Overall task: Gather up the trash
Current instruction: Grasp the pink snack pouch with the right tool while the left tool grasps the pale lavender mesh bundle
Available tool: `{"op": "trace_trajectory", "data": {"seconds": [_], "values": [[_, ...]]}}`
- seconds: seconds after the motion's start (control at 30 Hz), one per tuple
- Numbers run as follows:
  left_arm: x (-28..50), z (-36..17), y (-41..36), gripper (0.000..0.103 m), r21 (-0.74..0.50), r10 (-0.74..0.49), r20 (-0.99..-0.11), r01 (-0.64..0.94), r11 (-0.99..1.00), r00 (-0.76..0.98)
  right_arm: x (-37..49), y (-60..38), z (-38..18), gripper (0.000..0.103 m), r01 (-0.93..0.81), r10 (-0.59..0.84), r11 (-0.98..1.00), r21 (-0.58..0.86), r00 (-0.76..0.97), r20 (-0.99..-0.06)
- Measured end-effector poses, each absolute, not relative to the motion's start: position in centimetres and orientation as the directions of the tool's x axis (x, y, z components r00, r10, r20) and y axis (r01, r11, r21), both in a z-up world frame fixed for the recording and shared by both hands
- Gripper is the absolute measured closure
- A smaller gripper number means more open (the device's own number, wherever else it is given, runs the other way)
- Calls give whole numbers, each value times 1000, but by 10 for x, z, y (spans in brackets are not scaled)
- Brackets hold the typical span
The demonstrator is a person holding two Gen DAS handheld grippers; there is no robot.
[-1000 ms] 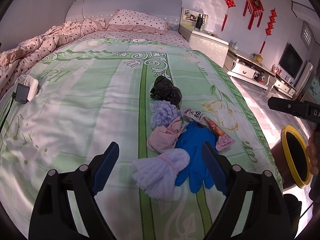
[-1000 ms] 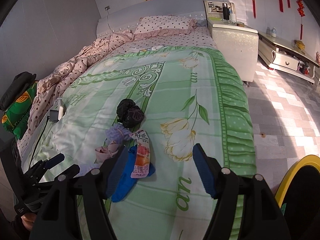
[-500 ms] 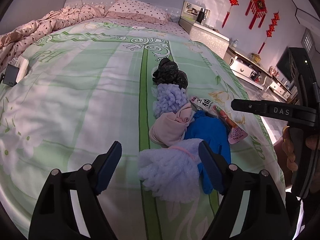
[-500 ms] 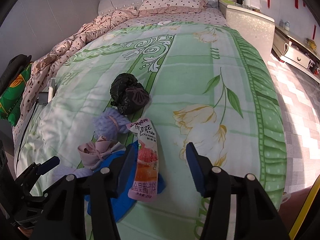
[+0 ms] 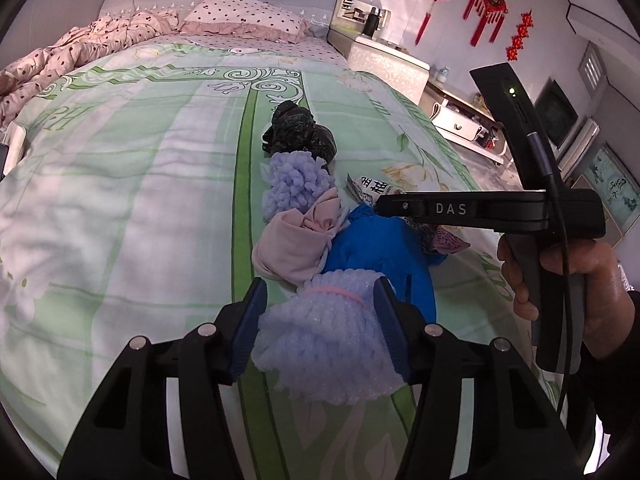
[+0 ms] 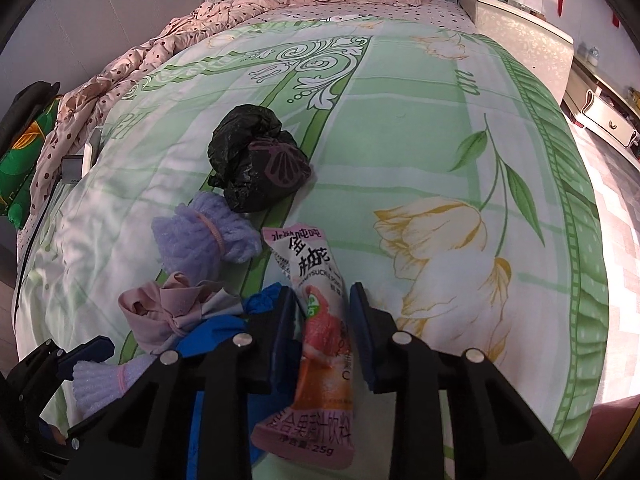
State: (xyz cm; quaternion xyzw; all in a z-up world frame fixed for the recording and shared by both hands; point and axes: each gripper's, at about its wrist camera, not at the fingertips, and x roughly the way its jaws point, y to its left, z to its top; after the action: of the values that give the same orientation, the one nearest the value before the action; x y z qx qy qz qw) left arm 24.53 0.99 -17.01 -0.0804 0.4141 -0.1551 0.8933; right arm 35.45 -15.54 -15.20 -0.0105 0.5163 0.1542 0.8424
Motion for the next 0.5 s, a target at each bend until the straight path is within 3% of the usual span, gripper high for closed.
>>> {"op": "trace_trajectory", "data": {"seconds": [0.27,0.5], "values": [[236,-169,-7,74,-185,-315,-711,264,947,629,353,-151,-151,80,-277,256,950,143,432,-864],[233,-161,-1,80,-192,-309,-707,247,950,637,344,-158,-134,80,-270,260,952,142,477,-839]]}}
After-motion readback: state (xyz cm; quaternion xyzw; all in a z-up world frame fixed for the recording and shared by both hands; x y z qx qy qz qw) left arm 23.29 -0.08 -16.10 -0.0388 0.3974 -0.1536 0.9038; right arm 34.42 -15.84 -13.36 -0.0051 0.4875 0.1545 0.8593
